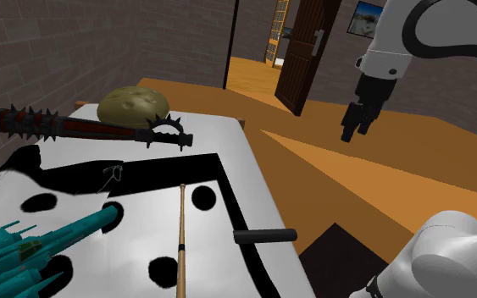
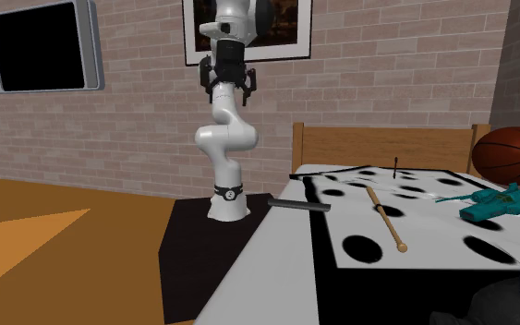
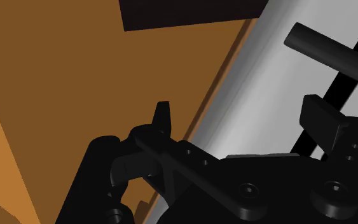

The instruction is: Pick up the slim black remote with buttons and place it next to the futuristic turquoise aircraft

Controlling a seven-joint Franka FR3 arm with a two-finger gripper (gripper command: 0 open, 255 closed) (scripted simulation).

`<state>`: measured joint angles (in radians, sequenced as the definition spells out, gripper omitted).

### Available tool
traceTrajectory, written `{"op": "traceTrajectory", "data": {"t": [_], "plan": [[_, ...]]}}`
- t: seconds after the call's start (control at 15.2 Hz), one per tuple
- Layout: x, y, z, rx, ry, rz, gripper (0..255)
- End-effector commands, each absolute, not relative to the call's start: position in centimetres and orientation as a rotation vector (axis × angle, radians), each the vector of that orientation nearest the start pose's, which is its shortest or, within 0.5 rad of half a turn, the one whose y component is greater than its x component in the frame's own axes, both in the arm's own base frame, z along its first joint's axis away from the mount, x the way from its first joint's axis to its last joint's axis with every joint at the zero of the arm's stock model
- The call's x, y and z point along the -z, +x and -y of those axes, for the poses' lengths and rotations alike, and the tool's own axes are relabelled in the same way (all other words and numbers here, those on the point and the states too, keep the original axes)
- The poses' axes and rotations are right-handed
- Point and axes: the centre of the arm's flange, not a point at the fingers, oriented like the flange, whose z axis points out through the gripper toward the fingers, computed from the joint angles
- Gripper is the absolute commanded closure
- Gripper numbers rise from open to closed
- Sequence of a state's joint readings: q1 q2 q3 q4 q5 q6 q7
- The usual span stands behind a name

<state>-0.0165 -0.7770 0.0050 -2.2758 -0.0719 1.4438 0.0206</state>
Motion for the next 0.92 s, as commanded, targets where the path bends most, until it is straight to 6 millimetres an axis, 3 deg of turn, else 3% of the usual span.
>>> {"op": "traceTrajectory", "data": {"t": [0.0, 0.86], "plan": [[-61.5, 29.6, 1.1, -0.088, -3.215, -0.065, 0], [-47.6, 33.5, -7.0, -0.082, -3.049, 0.760, 0]]}}
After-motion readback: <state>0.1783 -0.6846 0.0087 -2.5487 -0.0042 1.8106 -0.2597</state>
